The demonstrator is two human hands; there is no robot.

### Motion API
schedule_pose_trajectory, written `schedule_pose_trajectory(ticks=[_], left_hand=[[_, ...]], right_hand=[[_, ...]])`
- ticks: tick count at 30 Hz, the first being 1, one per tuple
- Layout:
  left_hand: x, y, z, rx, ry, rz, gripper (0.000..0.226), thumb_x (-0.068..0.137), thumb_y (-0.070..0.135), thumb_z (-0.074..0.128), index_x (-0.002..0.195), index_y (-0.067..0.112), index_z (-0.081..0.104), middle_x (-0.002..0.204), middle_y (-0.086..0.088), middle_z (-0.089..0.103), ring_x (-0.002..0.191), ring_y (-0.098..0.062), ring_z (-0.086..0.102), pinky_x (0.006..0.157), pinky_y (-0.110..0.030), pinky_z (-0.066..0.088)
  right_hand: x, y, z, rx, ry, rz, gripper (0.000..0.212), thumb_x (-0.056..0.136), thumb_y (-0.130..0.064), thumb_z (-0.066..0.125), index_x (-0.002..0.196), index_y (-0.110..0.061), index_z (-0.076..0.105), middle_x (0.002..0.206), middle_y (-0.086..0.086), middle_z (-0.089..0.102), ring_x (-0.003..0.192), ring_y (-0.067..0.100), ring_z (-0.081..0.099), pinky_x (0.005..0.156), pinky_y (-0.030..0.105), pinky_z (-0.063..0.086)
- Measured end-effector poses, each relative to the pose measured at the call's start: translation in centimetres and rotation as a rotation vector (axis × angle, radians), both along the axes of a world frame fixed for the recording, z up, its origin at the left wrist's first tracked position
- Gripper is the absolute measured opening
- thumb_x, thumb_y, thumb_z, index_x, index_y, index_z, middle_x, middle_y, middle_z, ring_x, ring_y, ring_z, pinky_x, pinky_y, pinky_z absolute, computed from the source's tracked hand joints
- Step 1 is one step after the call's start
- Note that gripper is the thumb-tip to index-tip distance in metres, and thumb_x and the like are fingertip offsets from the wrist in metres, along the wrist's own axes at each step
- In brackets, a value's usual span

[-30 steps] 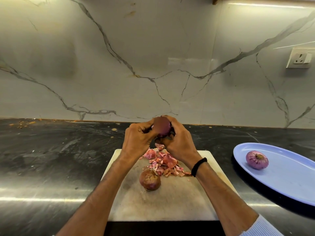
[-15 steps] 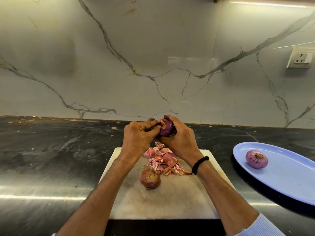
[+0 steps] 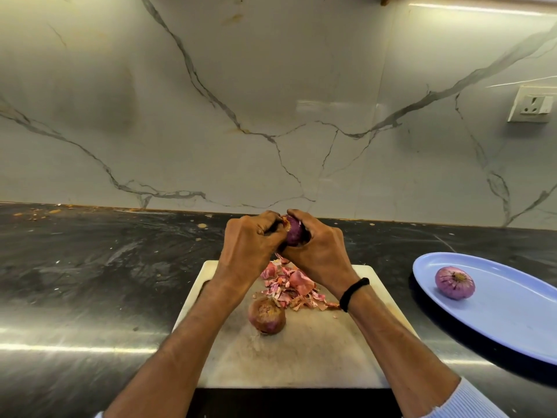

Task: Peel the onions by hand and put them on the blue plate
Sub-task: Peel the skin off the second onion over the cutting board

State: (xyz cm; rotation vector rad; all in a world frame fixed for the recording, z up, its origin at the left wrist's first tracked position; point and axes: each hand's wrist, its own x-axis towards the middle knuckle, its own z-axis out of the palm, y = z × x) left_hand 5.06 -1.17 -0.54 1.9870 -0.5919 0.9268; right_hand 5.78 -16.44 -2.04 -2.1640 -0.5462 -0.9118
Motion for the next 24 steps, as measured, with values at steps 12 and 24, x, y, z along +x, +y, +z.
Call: schedule_pose_trajectory(ticks=[12, 24], left_hand=[[0.1, 0.9, 0.9, -0.194, 0.140, -0.008, 0.014, 0.082, 0.014, 0.079, 0.096, 0.010, 0.080, 0.077, 0.001, 0.075, 0.070, -0.004, 0.071, 0.067, -0.016, 0.059], [0.0, 0.9, 1.4, -0.637, 0.438, -0.216, 0.014, 0.088, 0.013, 0.073, 0.083, 0.025, 0.077, 0.080, 0.005, 0.077, 0.084, -0.014, 0.075, 0.075, -0.023, 0.060]], right_hand=[[-0.3, 0.2, 0.0, 0.071, 0.035, 0.115, 0.075, 0.070, -0.034, 0.089, 0.135, -0.014, 0.057, 0.121, -0.006, 0.063, 0.107, 0.008, 0.065, 0.093, 0.016, 0.052], [0.3, 0.1, -0.1, 0.148, 0.086, 0.134, 0.075, 0.070, -0.028, 0.090, 0.136, -0.019, 0.053, 0.121, -0.007, 0.061, 0.111, 0.008, 0.063, 0.094, 0.018, 0.053]])
